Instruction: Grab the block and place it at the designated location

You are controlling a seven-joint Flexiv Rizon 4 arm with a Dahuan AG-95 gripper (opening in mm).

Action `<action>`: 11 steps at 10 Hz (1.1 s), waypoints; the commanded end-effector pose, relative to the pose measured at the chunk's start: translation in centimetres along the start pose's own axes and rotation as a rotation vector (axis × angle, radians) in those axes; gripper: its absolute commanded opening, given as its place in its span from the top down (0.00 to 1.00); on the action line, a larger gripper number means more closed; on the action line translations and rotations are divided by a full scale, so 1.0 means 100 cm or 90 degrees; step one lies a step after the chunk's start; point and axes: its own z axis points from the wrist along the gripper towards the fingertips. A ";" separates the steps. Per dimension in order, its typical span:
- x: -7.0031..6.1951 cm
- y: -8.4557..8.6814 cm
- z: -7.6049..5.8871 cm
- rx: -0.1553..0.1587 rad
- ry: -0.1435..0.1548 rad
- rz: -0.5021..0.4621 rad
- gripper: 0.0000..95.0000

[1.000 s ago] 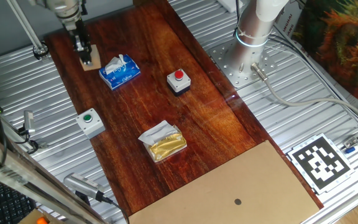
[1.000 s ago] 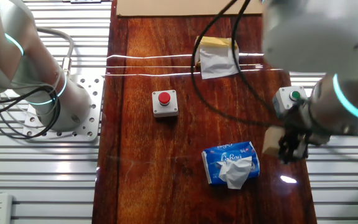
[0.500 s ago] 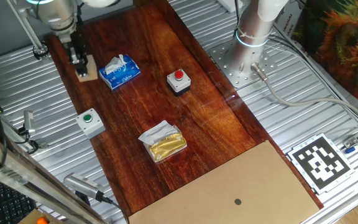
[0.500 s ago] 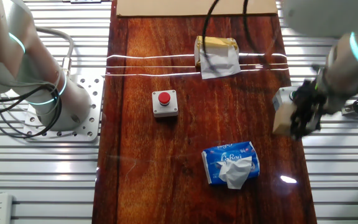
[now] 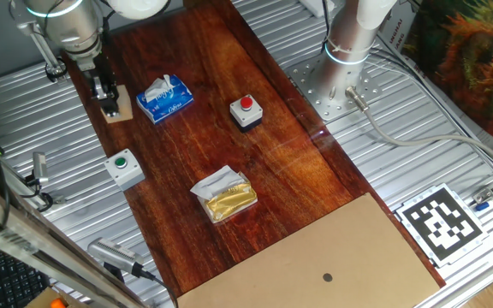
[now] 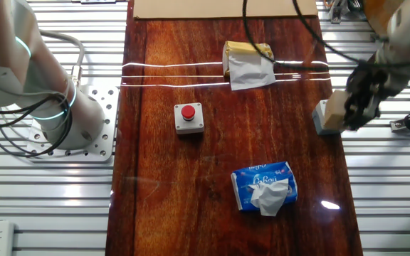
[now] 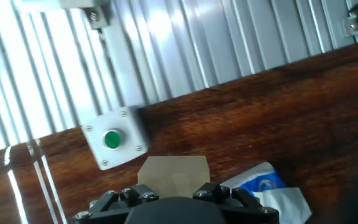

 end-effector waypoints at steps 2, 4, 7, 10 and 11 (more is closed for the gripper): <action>0.000 0.008 -0.005 0.006 -0.001 -0.002 0.80; 0.000 0.008 -0.005 0.007 -0.001 -0.004 0.80; 0.000 0.007 -0.004 0.005 0.004 0.000 0.80; 0.000 0.003 -0.002 0.005 -0.001 -0.028 0.80; 0.000 0.002 -0.001 0.005 -0.002 -0.035 0.80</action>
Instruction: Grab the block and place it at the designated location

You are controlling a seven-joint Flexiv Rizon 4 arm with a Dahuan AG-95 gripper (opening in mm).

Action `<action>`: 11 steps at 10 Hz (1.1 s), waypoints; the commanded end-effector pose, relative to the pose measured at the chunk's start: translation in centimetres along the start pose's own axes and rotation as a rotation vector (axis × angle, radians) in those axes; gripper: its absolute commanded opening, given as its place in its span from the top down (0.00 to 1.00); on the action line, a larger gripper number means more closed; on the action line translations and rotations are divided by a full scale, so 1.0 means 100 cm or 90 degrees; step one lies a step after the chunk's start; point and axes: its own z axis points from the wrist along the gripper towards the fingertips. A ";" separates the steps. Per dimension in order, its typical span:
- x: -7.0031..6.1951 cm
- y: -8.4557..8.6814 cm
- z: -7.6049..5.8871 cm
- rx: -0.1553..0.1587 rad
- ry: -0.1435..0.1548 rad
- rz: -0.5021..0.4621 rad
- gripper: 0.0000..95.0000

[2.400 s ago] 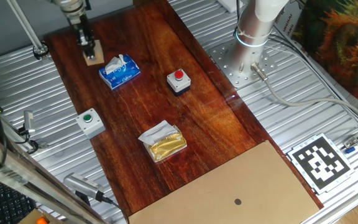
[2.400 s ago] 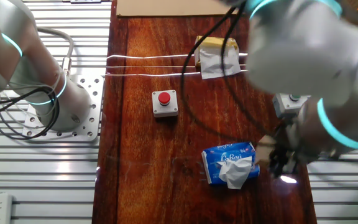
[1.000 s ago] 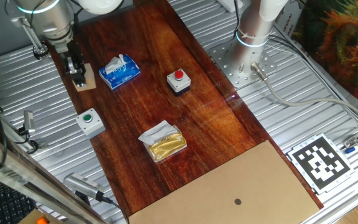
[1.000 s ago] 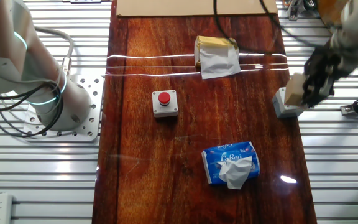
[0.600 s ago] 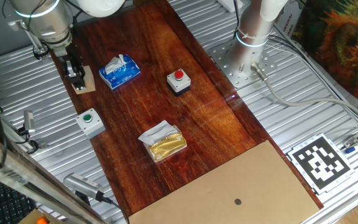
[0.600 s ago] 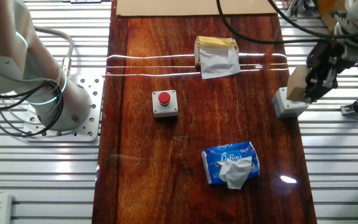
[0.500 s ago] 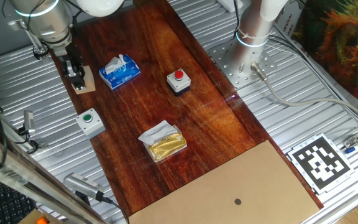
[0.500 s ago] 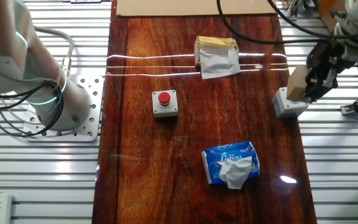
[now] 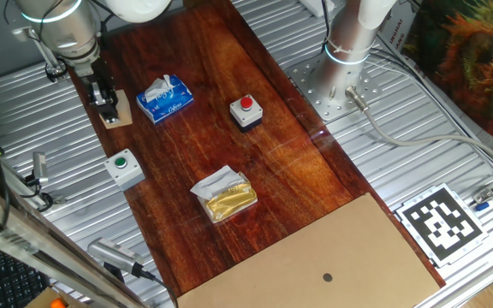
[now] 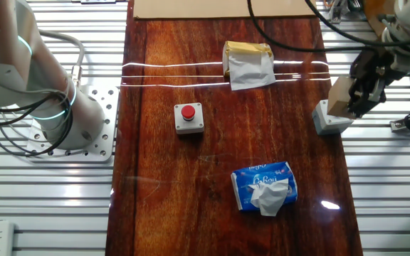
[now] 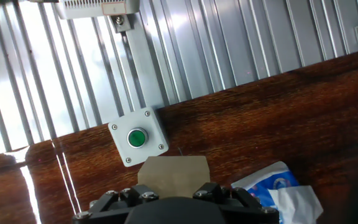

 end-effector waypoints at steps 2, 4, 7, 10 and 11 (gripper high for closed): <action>0.002 -0.006 0.004 0.000 -0.005 -0.010 0.80; 0.002 -0.010 0.006 0.000 -0.009 -0.012 0.80; 0.002 -0.010 0.006 0.000 -0.009 -0.014 0.80; 0.002 -0.010 0.006 -0.007 -0.011 -0.063 1.00; 0.002 -0.010 0.006 -0.016 -0.015 -0.098 1.00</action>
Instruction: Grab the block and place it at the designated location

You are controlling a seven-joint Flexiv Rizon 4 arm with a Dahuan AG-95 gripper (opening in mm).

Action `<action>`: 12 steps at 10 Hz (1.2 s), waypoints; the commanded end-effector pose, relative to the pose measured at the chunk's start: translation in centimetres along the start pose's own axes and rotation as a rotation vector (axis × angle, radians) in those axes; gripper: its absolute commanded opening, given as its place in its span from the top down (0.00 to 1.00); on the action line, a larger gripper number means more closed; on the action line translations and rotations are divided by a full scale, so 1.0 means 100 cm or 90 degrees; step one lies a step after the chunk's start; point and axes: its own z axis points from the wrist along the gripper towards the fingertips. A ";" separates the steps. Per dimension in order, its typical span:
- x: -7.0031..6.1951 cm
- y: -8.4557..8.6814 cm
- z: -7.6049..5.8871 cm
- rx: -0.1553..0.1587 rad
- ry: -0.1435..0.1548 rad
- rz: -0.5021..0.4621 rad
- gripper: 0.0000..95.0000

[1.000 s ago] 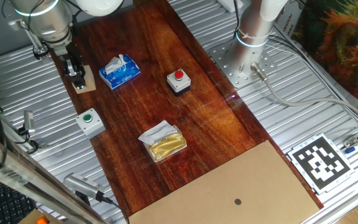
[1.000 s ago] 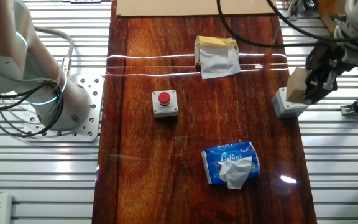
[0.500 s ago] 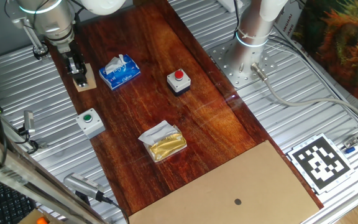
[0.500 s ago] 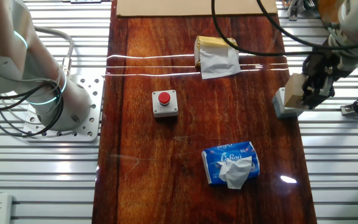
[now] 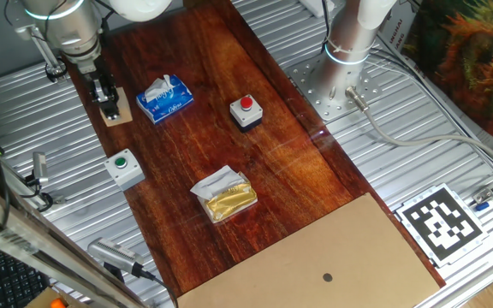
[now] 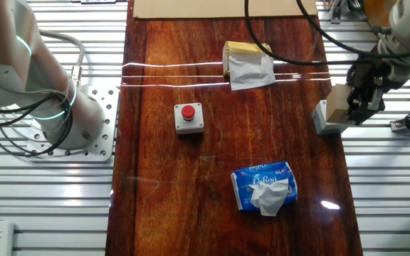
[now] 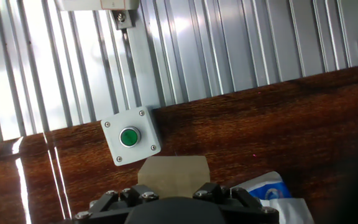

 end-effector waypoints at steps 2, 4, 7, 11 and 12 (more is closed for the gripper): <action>0.000 0.000 0.000 -0.033 0.000 -0.129 0.80; 0.000 0.000 0.000 -0.027 -0.004 -0.163 0.80; 0.000 0.000 0.000 -0.022 -0.006 -0.214 0.80; 0.000 0.000 0.000 -0.010 -0.024 -0.241 1.00; 0.000 0.000 0.000 -0.004 -0.028 -0.245 1.00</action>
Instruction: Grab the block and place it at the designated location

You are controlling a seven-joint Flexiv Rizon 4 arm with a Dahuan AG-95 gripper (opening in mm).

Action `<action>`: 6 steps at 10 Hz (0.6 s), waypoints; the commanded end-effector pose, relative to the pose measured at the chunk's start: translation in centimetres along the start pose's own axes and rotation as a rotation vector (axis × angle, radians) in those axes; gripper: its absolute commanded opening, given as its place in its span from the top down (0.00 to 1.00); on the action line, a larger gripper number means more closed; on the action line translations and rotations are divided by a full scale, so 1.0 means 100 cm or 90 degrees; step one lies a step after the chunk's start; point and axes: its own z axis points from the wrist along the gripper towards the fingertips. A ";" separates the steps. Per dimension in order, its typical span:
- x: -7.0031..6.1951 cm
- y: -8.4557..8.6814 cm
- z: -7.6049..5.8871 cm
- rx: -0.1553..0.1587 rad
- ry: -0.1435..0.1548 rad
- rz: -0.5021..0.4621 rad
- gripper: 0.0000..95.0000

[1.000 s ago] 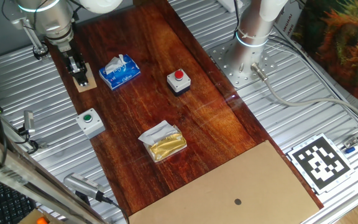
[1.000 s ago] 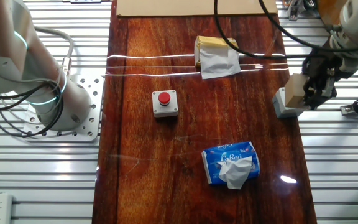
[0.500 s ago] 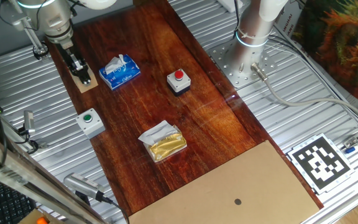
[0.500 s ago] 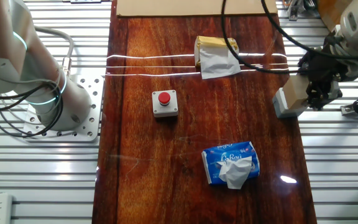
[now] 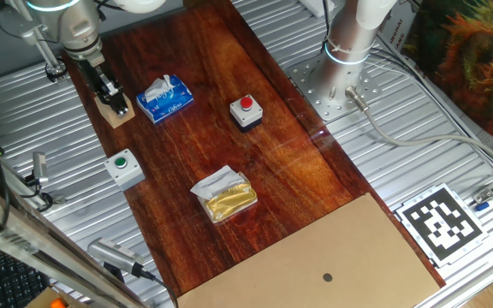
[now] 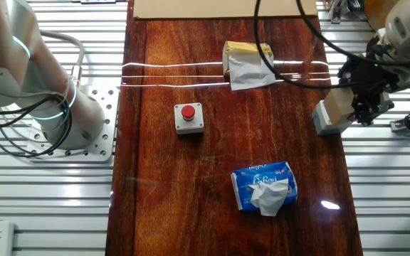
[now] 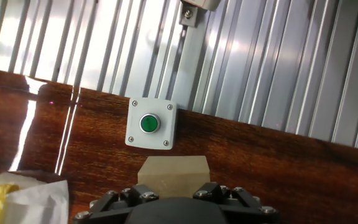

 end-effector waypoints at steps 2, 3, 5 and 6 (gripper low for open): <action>-0.001 0.000 0.000 0.014 0.000 -0.004 1.00; -0.001 0.000 0.000 0.018 0.001 -0.002 1.00; -0.001 0.000 0.000 0.019 0.000 -0.001 1.00; -0.001 0.000 0.000 0.019 0.000 0.000 1.00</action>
